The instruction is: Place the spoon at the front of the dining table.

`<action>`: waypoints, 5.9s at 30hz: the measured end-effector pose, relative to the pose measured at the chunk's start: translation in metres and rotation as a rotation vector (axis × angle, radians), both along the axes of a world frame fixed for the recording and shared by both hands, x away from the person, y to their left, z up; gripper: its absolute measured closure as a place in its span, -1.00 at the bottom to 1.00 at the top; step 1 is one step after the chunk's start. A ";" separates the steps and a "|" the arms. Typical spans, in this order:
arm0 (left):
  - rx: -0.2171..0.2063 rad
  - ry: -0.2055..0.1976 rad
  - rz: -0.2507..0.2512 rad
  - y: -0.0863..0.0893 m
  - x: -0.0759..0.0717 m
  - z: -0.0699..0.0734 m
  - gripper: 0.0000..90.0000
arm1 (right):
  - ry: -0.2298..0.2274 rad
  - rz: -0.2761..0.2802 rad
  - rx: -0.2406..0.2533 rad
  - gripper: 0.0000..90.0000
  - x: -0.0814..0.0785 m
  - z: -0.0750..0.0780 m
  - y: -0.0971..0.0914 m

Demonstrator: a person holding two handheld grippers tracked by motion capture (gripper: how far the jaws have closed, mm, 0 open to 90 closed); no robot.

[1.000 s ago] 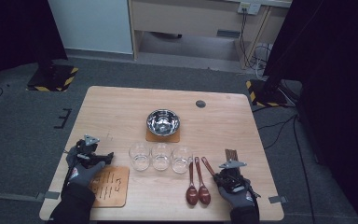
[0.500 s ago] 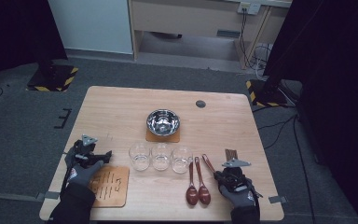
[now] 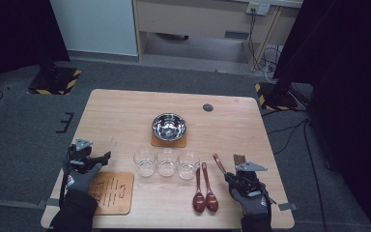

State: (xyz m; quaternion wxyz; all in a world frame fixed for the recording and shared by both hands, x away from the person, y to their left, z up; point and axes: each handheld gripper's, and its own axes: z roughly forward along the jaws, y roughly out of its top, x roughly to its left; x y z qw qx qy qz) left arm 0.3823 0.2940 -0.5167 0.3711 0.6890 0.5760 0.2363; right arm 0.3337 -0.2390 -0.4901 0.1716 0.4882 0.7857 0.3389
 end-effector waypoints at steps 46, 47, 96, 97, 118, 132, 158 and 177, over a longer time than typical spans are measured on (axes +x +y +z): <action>-0.160 -0.247 -0.235 -0.069 -0.024 0.077 -0.48 | -0.135 -0.007 0.089 0.82 0.007 0.045 -0.013; -0.164 -0.250 -0.238 -0.071 -0.023 0.078 -0.48 | -0.135 -0.008 0.092 0.82 0.007 0.046 -0.013; -0.239 -0.311 -0.429 -0.185 0.003 0.102 -0.44 | -0.216 0.007 0.156 0.82 0.005 0.063 -0.009; -0.240 -0.312 -0.432 -0.187 0.003 0.102 -0.44 | -0.217 0.007 0.157 0.82 0.005 0.063 -0.009; -0.253 -0.320 -0.497 -0.232 0.011 0.105 -0.44 | -0.223 0.009 0.165 0.82 0.003 0.064 -0.010; -0.265 -0.329 -0.540 -0.260 0.013 0.106 -0.43 | -0.234 0.019 0.172 0.82 0.002 0.066 -0.009; -0.314 -0.308 -0.565 -0.291 0.022 0.099 -0.42 | -0.238 0.032 0.185 0.82 0.000 0.068 -0.006; -0.325 -0.297 -0.610 -0.315 0.022 0.097 -0.37 | -0.249 0.046 0.197 0.82 -0.002 0.070 -0.005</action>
